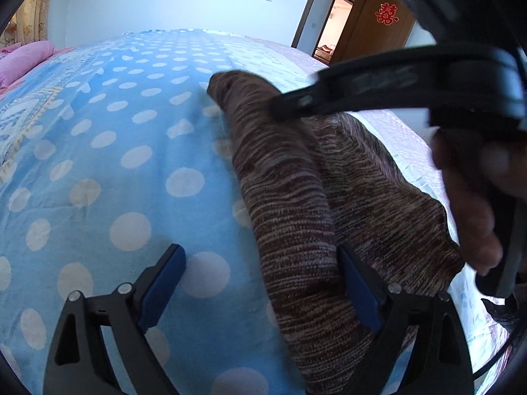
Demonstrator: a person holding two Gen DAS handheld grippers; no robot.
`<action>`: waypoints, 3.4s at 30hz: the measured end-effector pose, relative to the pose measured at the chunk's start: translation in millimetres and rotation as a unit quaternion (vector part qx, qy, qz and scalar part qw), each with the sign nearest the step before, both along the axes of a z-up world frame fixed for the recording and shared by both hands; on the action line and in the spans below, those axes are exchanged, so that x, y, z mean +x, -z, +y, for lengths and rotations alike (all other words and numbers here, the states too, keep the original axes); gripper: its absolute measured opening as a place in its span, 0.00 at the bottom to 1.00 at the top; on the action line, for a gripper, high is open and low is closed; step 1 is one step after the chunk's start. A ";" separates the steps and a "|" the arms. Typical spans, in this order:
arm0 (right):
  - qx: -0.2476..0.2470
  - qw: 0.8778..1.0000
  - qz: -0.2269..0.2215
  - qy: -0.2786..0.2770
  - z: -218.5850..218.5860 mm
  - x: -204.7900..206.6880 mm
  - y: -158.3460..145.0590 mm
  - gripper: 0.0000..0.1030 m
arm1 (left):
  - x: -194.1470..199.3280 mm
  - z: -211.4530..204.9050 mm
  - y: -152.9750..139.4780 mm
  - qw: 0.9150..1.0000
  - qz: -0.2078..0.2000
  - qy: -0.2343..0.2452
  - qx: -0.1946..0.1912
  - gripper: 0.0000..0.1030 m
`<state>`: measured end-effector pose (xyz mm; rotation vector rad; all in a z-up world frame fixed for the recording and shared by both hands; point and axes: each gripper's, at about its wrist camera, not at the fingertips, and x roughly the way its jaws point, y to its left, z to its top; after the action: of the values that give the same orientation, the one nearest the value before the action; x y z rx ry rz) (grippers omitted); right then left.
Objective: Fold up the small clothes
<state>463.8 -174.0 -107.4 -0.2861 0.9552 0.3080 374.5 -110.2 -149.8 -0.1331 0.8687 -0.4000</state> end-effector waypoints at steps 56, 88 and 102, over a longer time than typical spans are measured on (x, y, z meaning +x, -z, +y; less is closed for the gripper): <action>0.342 0.930 0.040 0.125 -208.9 34.5 58.6 0.31 | 11.9 -18.6 -4.2 0.999 0.028 -0.017 0.016 1.00; 0.377 0.916 0.037 0.134 -214.2 27.6 66.3 0.23 | 8.3 -25.4 -7.9 0.999 0.027 0.017 -0.027 0.65; 0.333 0.932 -0.012 0.144 -200.3 5.7 40.9 0.19 | -0.9 -29.6 -32.0 1.000 0.022 0.019 0.002 0.29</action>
<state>469.5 -374.2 -148.3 0.4697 0.8031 0.3391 373.6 -139.9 -117.8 -0.1221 0.9170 -0.4326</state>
